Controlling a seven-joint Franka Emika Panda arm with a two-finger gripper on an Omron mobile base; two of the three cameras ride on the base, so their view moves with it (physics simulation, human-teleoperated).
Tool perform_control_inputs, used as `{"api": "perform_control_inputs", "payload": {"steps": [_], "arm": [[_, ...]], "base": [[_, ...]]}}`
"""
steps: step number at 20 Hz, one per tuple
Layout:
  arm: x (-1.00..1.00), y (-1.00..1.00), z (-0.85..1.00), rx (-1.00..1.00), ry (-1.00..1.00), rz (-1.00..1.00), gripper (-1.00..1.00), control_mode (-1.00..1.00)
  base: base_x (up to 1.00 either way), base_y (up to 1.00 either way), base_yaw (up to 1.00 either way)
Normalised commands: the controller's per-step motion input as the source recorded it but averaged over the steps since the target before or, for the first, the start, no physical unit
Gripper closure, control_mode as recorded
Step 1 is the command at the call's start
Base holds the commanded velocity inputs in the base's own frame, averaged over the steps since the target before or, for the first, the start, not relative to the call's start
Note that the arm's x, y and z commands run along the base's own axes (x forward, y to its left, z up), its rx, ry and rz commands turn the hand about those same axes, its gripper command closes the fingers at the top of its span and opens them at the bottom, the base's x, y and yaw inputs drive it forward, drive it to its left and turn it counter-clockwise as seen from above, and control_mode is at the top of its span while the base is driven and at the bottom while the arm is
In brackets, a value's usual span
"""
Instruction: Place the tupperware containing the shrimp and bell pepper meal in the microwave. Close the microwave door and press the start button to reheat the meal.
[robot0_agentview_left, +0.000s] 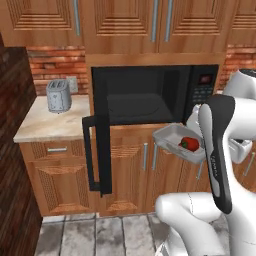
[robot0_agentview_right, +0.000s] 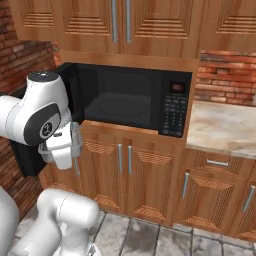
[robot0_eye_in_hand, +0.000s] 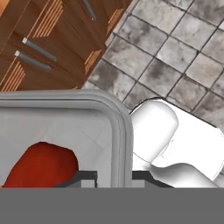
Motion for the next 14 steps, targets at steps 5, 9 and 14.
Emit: {"api": "perform_control_inputs", "payload": {"steps": [5, 9, 14], "arm": [[0.0, 0.0, 0.0, 0.0, 0.0, 0.0, 1.0, 1.0], [0.0, 0.0, 0.0, 0.0, 0.0, 0.0, 1.0, 1.0], [0.0, 0.0, 0.0, 0.0, 0.0, 0.0, 1.0, 1.0]], "base": [[0.31, -0.46, 0.29], [0.26, -0.31, 0.24], [0.03, -0.22, 0.13]]}}
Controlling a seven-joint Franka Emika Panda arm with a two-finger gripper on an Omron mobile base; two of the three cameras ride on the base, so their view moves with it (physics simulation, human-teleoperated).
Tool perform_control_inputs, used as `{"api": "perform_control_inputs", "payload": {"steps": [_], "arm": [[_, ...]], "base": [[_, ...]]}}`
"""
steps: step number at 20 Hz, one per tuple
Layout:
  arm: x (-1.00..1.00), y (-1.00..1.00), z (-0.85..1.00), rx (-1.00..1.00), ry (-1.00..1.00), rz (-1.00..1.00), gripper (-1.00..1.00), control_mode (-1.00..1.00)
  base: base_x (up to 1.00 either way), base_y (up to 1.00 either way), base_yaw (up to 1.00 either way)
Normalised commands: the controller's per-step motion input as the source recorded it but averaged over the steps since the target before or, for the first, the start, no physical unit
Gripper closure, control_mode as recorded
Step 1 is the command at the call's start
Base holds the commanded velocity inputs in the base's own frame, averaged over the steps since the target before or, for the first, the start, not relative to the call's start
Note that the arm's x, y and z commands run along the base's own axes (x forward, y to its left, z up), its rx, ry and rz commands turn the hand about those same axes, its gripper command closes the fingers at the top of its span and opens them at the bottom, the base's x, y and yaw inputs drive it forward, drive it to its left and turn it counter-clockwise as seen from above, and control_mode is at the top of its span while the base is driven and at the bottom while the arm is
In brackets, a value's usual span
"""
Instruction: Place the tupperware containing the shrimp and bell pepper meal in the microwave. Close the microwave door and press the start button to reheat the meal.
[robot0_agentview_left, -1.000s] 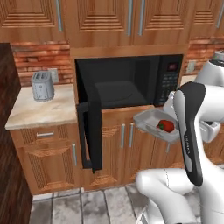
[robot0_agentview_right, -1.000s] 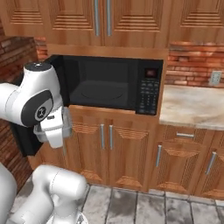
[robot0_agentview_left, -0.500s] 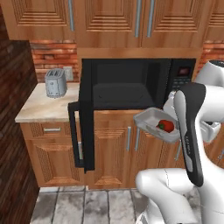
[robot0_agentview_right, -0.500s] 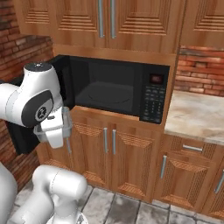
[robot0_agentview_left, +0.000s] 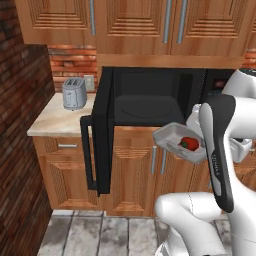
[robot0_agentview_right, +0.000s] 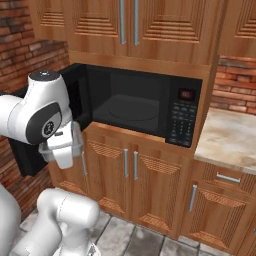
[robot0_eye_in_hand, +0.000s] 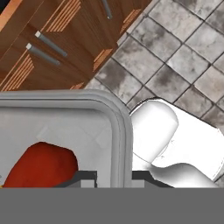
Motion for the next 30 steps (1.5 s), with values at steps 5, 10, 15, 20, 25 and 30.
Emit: {"api": "perform_control_inputs", "payload": {"steps": [5, 10, 15, 20, 25, 30], "arm": [[0.0, -0.13, -0.02, 0.0, -0.02, 0.0, 1.0, -1.0], [0.23, -0.23, -0.23, 0.01, -0.07, 0.0, 1.0, -1.0], [0.57, -0.2, -0.26, 0.03, -0.04, 0.0, 1.0, -1.0], [0.76, -0.18, -0.25, 0.04, -0.01, 0.0, 1.0, -1.0], [0.72, -0.09, -0.14, 0.02, 0.0, 0.0, 1.0, -1.0], [0.61, -0.12, -0.11, 0.03, 0.0, 0.0, 1.0, -1.0]], "base": [[0.0, -0.04, 0.0], [0.0, 0.0, 0.0], [0.0, 0.0, 0.0], [0.0, 0.0, 0.0], [0.0, 0.0, 0.0], [0.0, 0.0, 0.0]]}}
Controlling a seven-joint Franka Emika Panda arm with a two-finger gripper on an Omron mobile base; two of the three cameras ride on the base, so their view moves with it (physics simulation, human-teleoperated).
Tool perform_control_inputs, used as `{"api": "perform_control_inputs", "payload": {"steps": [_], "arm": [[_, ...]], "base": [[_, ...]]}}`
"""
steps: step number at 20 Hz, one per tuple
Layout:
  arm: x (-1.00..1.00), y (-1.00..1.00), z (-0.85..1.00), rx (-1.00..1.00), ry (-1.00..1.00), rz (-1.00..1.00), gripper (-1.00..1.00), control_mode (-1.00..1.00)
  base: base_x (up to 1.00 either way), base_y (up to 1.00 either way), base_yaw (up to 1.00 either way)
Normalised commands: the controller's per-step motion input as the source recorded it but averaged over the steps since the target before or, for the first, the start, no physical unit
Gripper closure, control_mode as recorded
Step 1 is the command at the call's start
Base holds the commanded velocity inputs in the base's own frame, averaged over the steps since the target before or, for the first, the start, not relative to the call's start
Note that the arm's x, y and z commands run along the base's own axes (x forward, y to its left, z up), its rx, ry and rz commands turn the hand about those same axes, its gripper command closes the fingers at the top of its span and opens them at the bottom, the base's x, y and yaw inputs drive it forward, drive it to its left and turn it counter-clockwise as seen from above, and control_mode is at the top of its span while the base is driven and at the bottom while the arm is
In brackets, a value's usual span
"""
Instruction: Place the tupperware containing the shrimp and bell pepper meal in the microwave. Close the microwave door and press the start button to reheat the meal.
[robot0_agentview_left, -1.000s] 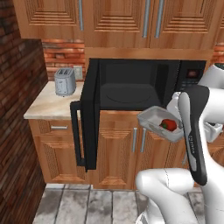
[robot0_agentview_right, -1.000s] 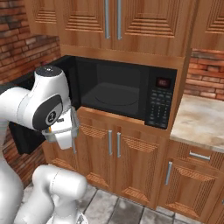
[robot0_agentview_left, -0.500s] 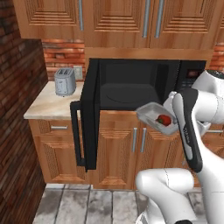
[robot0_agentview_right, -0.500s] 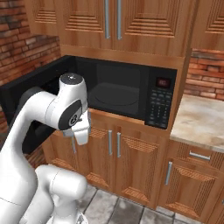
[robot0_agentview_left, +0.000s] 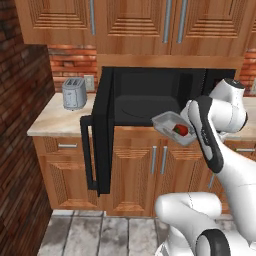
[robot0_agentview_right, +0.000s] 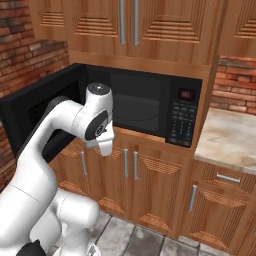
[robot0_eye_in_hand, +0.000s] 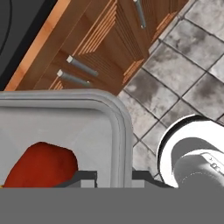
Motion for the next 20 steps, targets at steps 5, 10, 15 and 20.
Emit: {"api": "perform_control_inputs", "payload": {"steps": [5, 10, 15, 20], "arm": [[0.58, -0.14, -0.06, 0.03, 0.0, 0.0, 1.0, -1.0], [0.6, -0.08, -0.11, 0.01, 0.0, 0.0, 1.0, -1.0], [0.49, 0.0, -0.23, 0.0, -0.02, 0.0, 1.0, -1.0], [0.28, 0.0, -0.26, 0.0, -0.15, 0.0, 1.0, -1.0]], "base": [[0.0, 0.0, 0.0], [0.0, 0.0, 0.0], [0.0, 0.0, 0.0], [0.0, 0.0, 0.0]]}}
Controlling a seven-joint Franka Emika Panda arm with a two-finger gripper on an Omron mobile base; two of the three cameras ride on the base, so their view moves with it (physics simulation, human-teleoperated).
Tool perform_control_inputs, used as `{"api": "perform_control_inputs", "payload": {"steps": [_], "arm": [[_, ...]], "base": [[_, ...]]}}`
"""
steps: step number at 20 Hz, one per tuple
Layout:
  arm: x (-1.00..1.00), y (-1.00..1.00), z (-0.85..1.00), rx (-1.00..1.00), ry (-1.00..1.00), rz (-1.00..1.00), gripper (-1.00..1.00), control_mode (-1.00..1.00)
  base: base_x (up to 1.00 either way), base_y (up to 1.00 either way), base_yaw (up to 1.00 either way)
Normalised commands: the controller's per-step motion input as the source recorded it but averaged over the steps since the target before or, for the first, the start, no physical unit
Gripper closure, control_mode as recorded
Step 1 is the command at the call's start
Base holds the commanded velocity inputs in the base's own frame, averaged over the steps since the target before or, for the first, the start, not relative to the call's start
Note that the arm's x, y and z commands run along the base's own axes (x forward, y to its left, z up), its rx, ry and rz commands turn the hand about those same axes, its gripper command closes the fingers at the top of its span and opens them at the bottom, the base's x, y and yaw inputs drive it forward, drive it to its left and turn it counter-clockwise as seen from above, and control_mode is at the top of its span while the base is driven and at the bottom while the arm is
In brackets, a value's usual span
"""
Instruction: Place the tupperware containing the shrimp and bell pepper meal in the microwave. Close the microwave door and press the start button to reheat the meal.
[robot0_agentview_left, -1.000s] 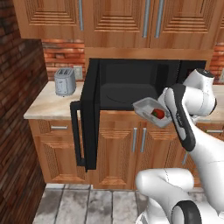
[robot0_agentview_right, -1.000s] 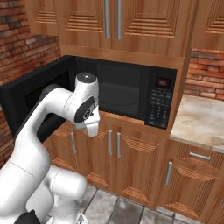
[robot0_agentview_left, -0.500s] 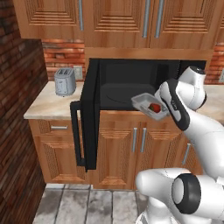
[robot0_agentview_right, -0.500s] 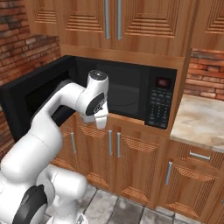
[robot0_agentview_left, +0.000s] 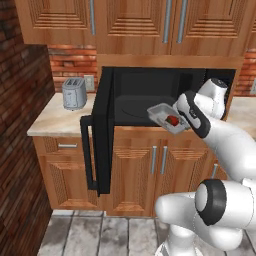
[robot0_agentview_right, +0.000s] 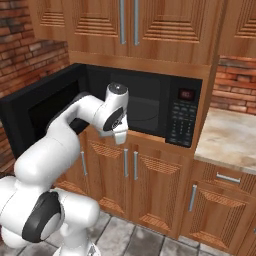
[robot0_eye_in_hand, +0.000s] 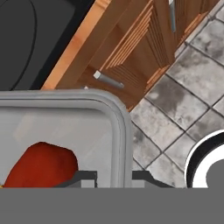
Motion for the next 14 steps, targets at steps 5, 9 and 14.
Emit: {"api": "perform_control_inputs", "payload": {"steps": [5, 9, 14], "arm": [[0.13, 0.0, -0.24, 0.0, -0.22, 0.0, 1.0, -1.0], [0.2, 0.0, -0.15, -0.02, -0.16, 0.0, 1.0, -1.0], [0.38, 0.0, -0.01, 0.0, -0.03, 0.0, 1.0, -1.0]], "base": [[0.0, 0.0, 0.0], [0.0, 0.0, 0.0], [0.0, 0.0, 0.0]]}}
